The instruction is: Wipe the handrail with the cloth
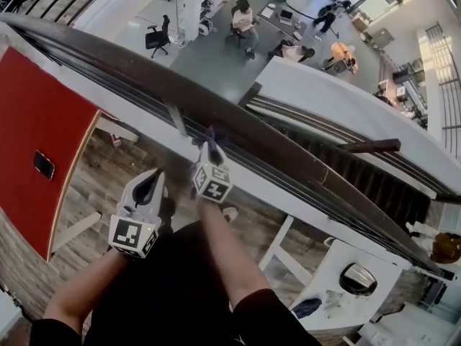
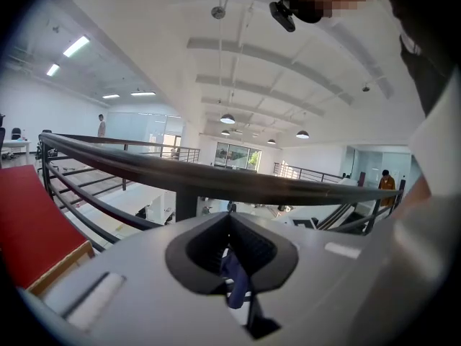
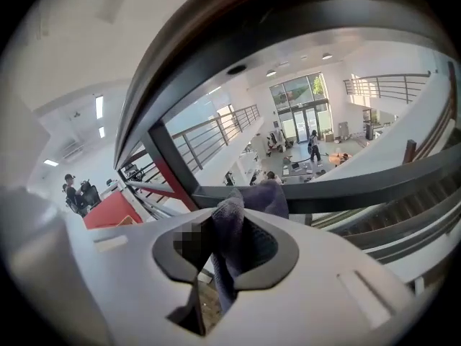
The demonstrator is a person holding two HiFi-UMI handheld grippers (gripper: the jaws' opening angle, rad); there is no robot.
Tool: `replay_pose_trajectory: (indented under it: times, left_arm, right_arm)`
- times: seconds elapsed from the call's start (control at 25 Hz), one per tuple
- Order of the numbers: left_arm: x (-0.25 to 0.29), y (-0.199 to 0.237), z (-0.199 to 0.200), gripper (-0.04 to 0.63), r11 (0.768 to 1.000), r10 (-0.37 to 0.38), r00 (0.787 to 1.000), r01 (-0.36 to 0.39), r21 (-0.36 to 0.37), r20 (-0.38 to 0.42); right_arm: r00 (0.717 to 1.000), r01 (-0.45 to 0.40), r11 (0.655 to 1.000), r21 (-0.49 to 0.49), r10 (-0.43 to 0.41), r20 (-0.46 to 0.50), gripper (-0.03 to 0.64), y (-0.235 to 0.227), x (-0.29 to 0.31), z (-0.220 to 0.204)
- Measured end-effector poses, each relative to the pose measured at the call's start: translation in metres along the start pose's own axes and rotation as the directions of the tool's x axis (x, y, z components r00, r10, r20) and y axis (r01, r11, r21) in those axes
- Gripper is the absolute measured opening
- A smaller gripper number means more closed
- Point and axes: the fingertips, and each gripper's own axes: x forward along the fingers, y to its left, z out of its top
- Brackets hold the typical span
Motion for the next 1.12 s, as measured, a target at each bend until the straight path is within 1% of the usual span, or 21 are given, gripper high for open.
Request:
replay_pose_trajectory:
  times: [0.16, 0.24, 0.4, 0.56, 0.72, 0.84, 0.92, 1.04, 1.12]
  left_arm:
    - [-0.005, 0.028, -0.002, -0.002, 1.0, 0.0, 1.0, 0.0, -0.004, -0.009]
    - [-0.005, 0.038, -0.004, -0.002, 1.0, -0.008, 1.0, 0.008, -0.004, -0.016]
    - [-0.005, 0.06, -0.014, -0.002, 1.0, -0.022, 0.999, 0.021, -0.01, -0.04]
    - [-0.004, 0.075, -0.023, -0.002, 0.999, -0.044, 0.997, 0.044, 0.0, -0.061]
    - [-0.005, 0.086, -0.031, -0.002, 0.999, -0.042, 0.996, 0.042, -0.007, -0.073]
    - [-0.006, 0.093, -0.039, -0.002, 0.999, -0.038, 0.995, 0.036, -0.014, -0.094]
    - [-0.005, 0.093, -0.04, -0.002, 0.999, -0.045, 0.994, 0.044, -0.011, -0.1]
    - [0.0, 0.091, -0.04, -0.002, 0.998, -0.062, 0.992, 0.064, 0.009, -0.111]
    - [0.003, 0.091, -0.04, -0.002, 0.997, -0.069, 0.99, 0.071, 0.011, -0.123]
  right_arm:
    - [0.998, 0.005, 1.0, -0.031, -0.007, -0.059, 0.069, 0.019, 0.033, -0.024]
    - [0.996, 0.025, 0.999, -0.023, -0.027, -0.08, 0.069, 0.021, 0.046, -0.033]
    - [0.993, 0.077, 0.997, 0.025, -0.074, -0.095, 0.069, 0.019, 0.072, -0.047]
    - [0.991, 0.098, 0.995, 0.011, -0.097, -0.093, 0.069, 0.014, 0.102, -0.05]
    - [0.989, 0.112, 0.994, -0.013, -0.112, -0.101, 0.069, 0.004, 0.124, -0.051]
    - [0.984, 0.116, 0.993, -0.037, -0.12, -0.131, 0.069, 0.004, 0.138, -0.063]
    - [0.978, 0.135, 0.989, -0.054, -0.142, -0.153, 0.069, -0.002, 0.143, -0.072]
    - [0.967, 0.174, 0.984, -0.04, -0.178, -0.182, 0.067, -0.018, 0.148, -0.079]
    - [0.966, 0.169, 0.985, -0.034, -0.172, -0.191, 0.067, -0.021, 0.152, -0.083]
